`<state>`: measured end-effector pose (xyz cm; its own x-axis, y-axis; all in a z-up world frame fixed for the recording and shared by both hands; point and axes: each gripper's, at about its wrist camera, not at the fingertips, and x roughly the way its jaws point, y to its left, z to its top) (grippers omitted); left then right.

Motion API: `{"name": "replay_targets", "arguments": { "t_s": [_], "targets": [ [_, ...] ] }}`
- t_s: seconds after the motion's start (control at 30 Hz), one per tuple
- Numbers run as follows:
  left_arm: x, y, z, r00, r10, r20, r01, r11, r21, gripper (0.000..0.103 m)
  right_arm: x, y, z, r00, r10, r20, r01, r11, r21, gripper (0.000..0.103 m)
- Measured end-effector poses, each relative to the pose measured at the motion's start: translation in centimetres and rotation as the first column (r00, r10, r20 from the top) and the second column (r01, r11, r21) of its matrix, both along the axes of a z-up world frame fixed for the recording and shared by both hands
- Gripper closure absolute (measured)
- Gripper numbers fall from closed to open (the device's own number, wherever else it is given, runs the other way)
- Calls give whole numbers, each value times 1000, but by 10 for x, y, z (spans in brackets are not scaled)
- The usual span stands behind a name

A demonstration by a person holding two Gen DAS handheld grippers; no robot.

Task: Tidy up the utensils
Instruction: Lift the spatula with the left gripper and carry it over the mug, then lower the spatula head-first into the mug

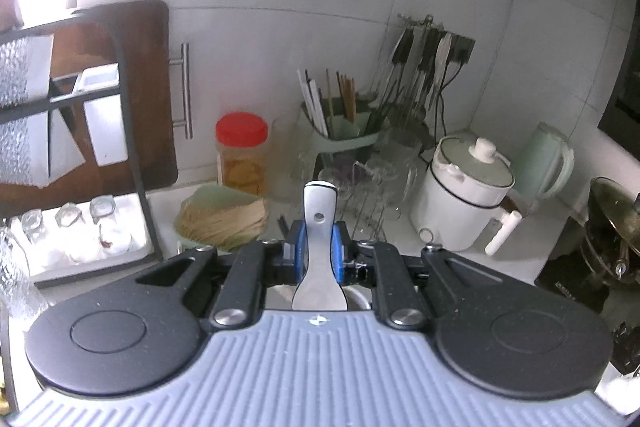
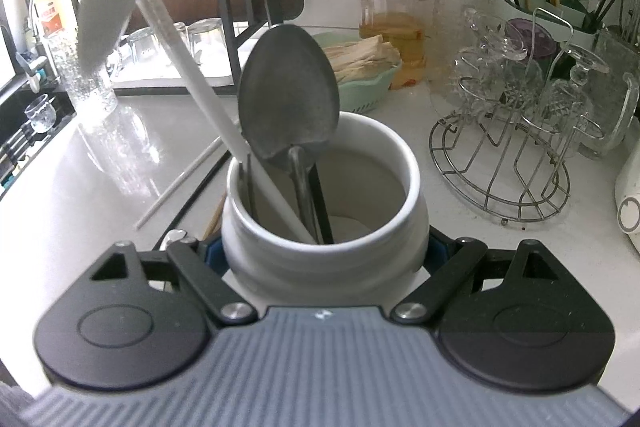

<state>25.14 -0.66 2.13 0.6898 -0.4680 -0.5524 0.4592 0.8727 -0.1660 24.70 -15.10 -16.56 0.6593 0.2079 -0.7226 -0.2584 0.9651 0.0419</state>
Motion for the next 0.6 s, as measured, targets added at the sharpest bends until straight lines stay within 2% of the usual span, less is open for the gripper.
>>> {"name": "replay_targets", "arguments": {
  "t_s": [0.17,0.27,0.4,0.6],
  "targets": [
    [8,-19,1,999,-34,32,34,999,1,87,0,0,0,1000,0,0,0,1000,0,12],
    [12,-36,-10,996,-61,60,59,998,39,87,0,0,0,1000,8,1,-8,1000,2,12],
    [27,-50,-32,994,-102,28,100,994,44,87,-1,0,-1,1000,20,8,-20,1000,5,12],
    [44,-64,-66,993,-113,-28,116,988,102,87,-1,0,-1,1000,24,13,-24,1000,7,12]
  ]
}}
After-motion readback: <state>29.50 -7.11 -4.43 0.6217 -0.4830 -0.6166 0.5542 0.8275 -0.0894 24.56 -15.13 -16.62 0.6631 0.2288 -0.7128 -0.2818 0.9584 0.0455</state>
